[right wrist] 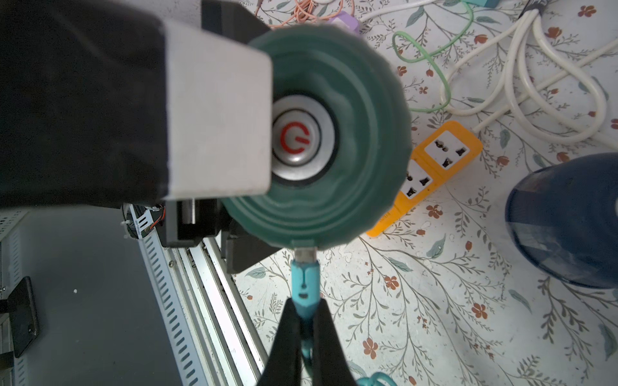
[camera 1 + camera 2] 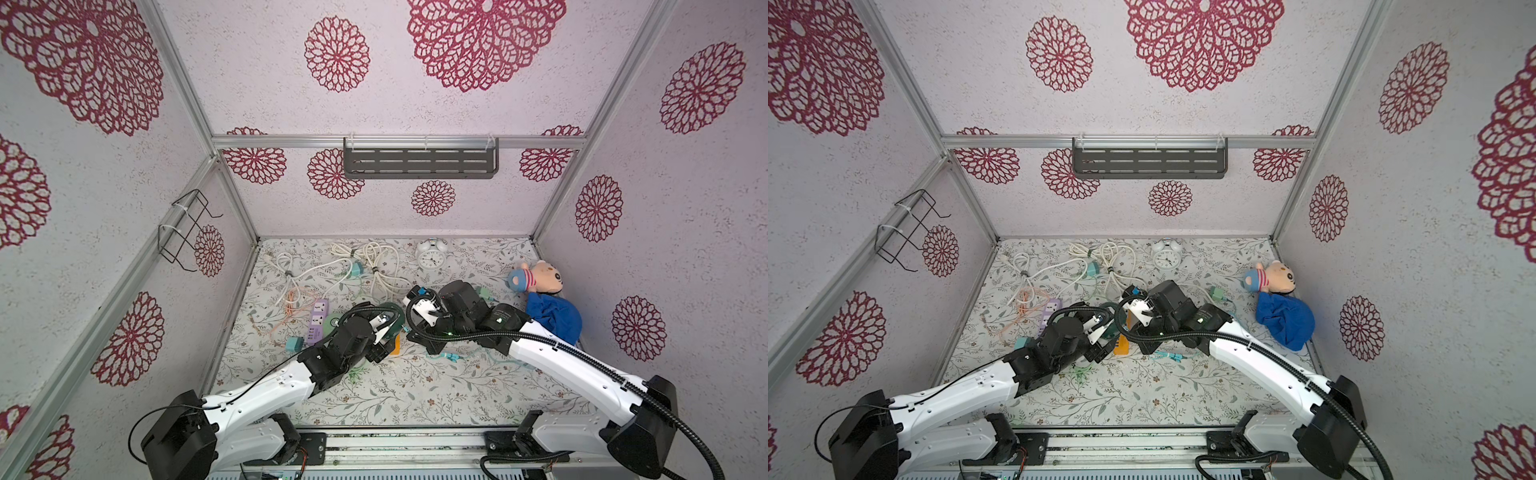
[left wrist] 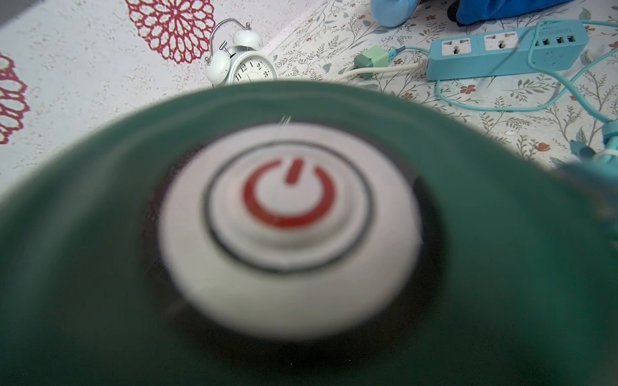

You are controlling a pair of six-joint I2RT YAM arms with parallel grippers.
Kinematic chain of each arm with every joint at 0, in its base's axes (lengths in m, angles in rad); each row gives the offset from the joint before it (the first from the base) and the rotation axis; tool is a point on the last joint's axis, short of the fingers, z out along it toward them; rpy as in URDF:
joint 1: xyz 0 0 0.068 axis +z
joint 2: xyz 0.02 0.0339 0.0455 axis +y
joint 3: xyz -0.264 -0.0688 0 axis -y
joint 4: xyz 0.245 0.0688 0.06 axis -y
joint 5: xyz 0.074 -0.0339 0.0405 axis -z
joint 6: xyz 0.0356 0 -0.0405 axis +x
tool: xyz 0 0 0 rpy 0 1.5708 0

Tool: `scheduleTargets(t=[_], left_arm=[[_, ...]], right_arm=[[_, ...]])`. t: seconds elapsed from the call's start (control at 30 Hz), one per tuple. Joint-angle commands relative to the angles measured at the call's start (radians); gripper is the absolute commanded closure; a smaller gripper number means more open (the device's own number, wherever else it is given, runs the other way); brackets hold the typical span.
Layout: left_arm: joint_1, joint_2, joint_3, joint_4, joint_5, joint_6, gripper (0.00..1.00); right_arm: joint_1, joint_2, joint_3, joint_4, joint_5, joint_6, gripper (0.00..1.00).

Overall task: Charge the cordless meat grinders
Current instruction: Insert the charging cable into the cordless meat grinder.

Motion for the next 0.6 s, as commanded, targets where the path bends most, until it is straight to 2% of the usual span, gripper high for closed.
scheduleTargets(t=[0.0,0.57], left_arm=[[-0.021,0.002,0.037,0.03,0.007,0.042,0.42],[-0.16,0.021,0.025,0.033,-0.081,0.07,0.46]], right_arm=[[0.006,-0.006,0.046,0.015,-0.016,-0.028,1.0],[0.002,-0.016,0.05,0.087,0.034,-0.007,1.0]])
